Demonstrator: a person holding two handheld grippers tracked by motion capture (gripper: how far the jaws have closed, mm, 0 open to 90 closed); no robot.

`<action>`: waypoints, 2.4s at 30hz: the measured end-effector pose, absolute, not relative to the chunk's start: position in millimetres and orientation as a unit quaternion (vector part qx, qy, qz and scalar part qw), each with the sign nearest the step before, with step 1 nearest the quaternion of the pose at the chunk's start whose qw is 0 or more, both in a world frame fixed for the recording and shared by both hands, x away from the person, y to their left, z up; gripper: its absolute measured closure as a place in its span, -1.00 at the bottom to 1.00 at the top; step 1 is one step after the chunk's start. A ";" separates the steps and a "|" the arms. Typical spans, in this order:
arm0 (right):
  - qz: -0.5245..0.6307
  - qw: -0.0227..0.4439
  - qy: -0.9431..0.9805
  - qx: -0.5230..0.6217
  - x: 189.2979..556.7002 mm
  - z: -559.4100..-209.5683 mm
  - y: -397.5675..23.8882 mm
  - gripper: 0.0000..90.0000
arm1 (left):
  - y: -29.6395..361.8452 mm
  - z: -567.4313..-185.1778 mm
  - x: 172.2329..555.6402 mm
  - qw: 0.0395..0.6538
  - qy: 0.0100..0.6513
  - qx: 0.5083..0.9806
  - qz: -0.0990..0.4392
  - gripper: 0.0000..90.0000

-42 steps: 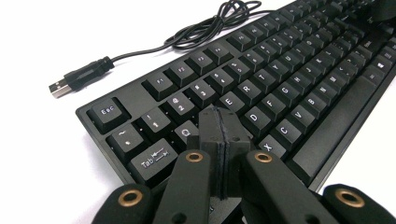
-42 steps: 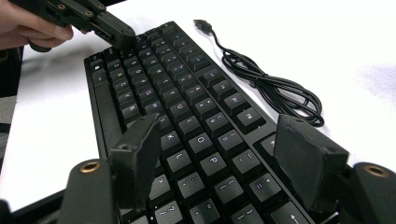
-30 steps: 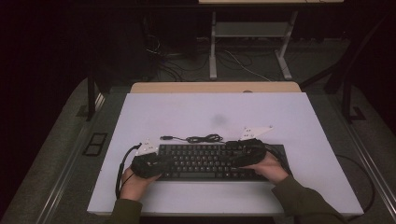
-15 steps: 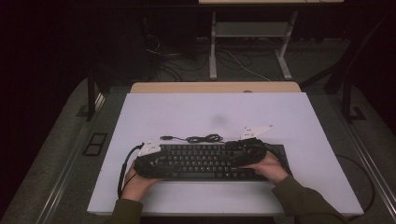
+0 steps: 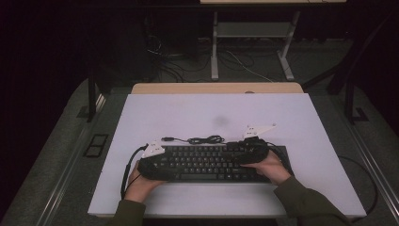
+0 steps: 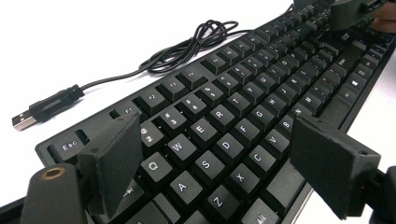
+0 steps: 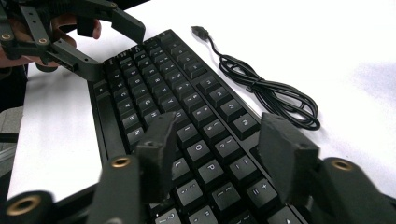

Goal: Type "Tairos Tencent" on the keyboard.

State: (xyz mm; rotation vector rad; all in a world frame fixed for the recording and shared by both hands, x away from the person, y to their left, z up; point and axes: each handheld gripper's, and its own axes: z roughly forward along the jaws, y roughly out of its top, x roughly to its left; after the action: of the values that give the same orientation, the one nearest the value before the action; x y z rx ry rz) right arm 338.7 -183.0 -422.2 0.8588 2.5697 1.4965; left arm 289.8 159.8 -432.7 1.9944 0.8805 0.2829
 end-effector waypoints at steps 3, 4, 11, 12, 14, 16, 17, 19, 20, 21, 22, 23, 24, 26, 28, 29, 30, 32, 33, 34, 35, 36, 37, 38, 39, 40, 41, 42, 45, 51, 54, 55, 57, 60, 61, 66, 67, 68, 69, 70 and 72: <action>0.483 0.023 0.831 0.275 340.3 -420.7 -180.5 0.19 | 159.0 -432.9 289.9 0.455 0.356 0.808 0.114 -0.64; 0.484 0.020 0.831 0.273 340.8 -420.4 -179.4 0.23 | 158.5 -433.0 289.9 0.456 0.356 0.807 0.114 -0.64; 0.482 0.015 0.834 0.268 344.6 -420.1 -169.8 0.52 | 157.5 -432.4 289.4 0.458 0.353 0.808 0.115 -0.66; 0.481 0.014 0.835 0.266 345.1 -420.2 -168.6 0.56 | 157.4 -432.4 289.5 0.458 0.353 0.808 0.116 -0.67; 0.481 0.010 0.836 0.265 346.0 -420.1 -166.2 0.65 | 157.0 -432.6 289.6 0.457 0.353 0.808 0.118 -0.69; 0.479 0.008 0.838 0.261 347.5 -420.2 -163.2 0.73 | 156.7 -432.4 289.6 0.457 0.353 0.808 0.120 -0.70; 0.478 0.005 0.839 0.260 348.2 -420.4 -161.2 0.77 | 156.5 -432.2 289.6 0.456 0.353 0.807 0.122 -0.72; 0.475 0.003 0.842 0.255 349.8 -421.5 -156.1 0.85 | 156.2 -432.0 289.9 0.458 0.354 0.806 0.124 -0.74; 0.472 0.000 0.845 0.252 350.4 -422.0 -153.5 0.89 | 156.1 -431.9 289.8 0.458 0.354 0.806 0.125 -0.75; 0.471 -0.002 0.846 0.249 351.1 -422.6 -150.8 0.91 | 156.0 -431.9 289.8 0.458 0.354 0.806 0.125 -0.77; 0.469 -0.003 0.848 0.246 351.9 -423.0 -148.4 0.94 | 155.9 -431.9 289.9 0.458 0.354 0.806 0.126 -0.79; 0.469 -0.003 0.849 0.244 352.8 -423.5 -146.0 0.96 | 155.8 -431.9 289.8 0.457 0.354 0.806 0.127 -0.81; 0.468 -0.006 0.850 0.243 353.2 -423.6 -143.7 0.97 | 155.8 -431.8 289.8 0.457 0.355 0.806 0.127 -0.83; 0.465 -0.007 0.852 0.241 354.6 -424.0 -139.8 0.97 | 155.7 -431.7 289.8 0.455 0.359 0.805 0.130 -0.87; 0.463 -0.008 0.854 0.239 355.9 -424.5 -136.1 0.97 | 155.4 -431.4 289.8 0.455 0.363 0.803 0.131 -0.93; 0.462 -0.007 0.854 0.239 356.7 -424.9 -134.6 0.97 | 155.6 -431.3 289.8 0.454 0.362 0.803 0.132 -0.94; 0.461 -0.008 0.855 0.238 357.2 -425.2 -133.4 0.99 | 155.6 -431.2 289.9 0.454 0.362 0.803 0.133 -0.97; 0.457 -0.012 0.857 0.239 357.0 -425.7 -131.8 0.99 | 155.6 -431.0 289.8 0.455 0.363 0.802 0.134 -1.00; 0.455 -0.011 0.858 0.237 356.8 -426.4 -131.4 0.99 | 155.6 -431.0 289.8 0.455 0.363 0.802 0.134 -1.00; 0.452 -0.011 0.860 0.236 356.2 -427.0 -131.1 0.99 | 155.6 -431.0 289.8 0.456 0.363 0.802 0.134 -1.00; 0.448 -0.010 0.863 0.234 355.7 -427.5 -130.9 0.99 | 155.6 -431.1 289.8 0.455 0.363 0.802 0.134 -1.00; 0.446 -0.010 0.864 0.233 355.3 -428.0 -130.7 0.99 | 155.2 -431.3 289.7 0.455 0.363 0.801 0.135 -1.00; 0.445 -0.010 0.865 0.233 355.0 -428.3 -130.5 0.99 | 155.2 -431.3 289.7 0.454 0.363 0.803 0.135 -1.00; 0.442 -0.011 0.867 0.232 354.6 -428.5 -130.3 0.99 | 155.1 -431.5 289.6 0.454 0.363 0.802 0.134 -1.00; 0.439 -0.011 0.869 0.229 354.5 -428.8 -130.2 0.99 | 155.2 -431.5 289.6 0.453 0.362 0.804 0.134 -1.00; 0.436 -0.009 0.870 0.228 354.2 -429.3 -130.0 0.99 | 155.1 -431.7 289.6 0.452 0.361 0.804 0.134 -1.00; 0.432 -0.008 0.873 0.228 354.0 -429.7 -129.8 0.99 | 155.0 -432.0 289.7 0.452 0.361 0.805 0.133 -1.00; 0.429 -0.007 0.874 0.228 353.8 -430.5 -129.7 0.99 | 154.9 -432.4 289.8 0.452 0.360 0.805 0.132 -1.00; 0.421 -0.007 0.879 0.225 353.7 -431.8 -129.8 0.99 | 154.2 -433.2 289.7 0.451 0.360 0.806 0.131 -1.00; 0.411 -0.007 0.883 0.225 353.4 -433.7 -128.9 0.99 | 153.8 -433.0 289.4 0.453 0.360 0.805 0.131 -1.00; 0.408 -0.007 0.885 0.225 352.9 -434.4 -128.2 0.99 | 153.7 -433.1 289.4 0.453 0.359 0.806 0.131 -1.00; 0.408 -0.007 0.885 0.225 352.7 -434.4 -128.0 0.99 | 153.6 -433.1 289.3 0.453 0.359 0.806 0.131 -1.00; 0.406 -0.007 0.886 0.224 352.7 -434.6 -128.0 0.99 | 153.6 -433.2 289.4 0.452 0.359 0.806 0.131 -1.00; 0.402 -0.005 0.888 0.224 352.2 -436.4 -127.0 0.99 | 153.8 -433.3 289.4 0.451 0.358 0.807 0.132 -1.00; 0.402 -0.007 0.888 0.224 352.2 -436.3 -127.0 0.99 | 153.8 -433.3 289.4 0.450 0.358 0.808 0.132 -1.00; 0.402 -0.006 0.888 0.223 351.9 -436.2 -127.0 0.99 | 153.8 -433.1 289.3 0.450 0.358 0.807 0.132 -1.00; 0.401 -0.007 0.888 0.224 351.6 -435.9 -126.9 0.99 | 153.8 -433.1 289.2 0.450 0.358 0.807 0.132 -1.00; 0.401 -0.007 0.888 0.224 351.6 -435.8 -127.0 0.99 | 153.9 -433.1 289.3 0.450 0.358 0.807 0.133 -1.00; 0.401 -0.006 0.888 0.224 351.6 -435.7 -127.0 0.99 | 153.8 -433.2 289.3 0.451 0.358 0.807 0.132 -1.00; 0.401 -0.006 0.888 0.223 351.6 -435.6 -127.0 0.99 | 153.9 -433.1 289.3 0.450 0.358 0.807 0.132 -1.00; 0.403 -0.006 0.887 0.224 351.7 -435.4 -127.4 0.99 | 153.8 -433.2 289.3 0.451 0.358 0.807 0.132 -1.00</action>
State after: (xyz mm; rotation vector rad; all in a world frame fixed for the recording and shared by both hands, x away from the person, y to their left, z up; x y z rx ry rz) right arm 351.7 -127.4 -435.4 0.7066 2.7992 1.2709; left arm 289.3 153.8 -433.2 1.9938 0.8858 0.3274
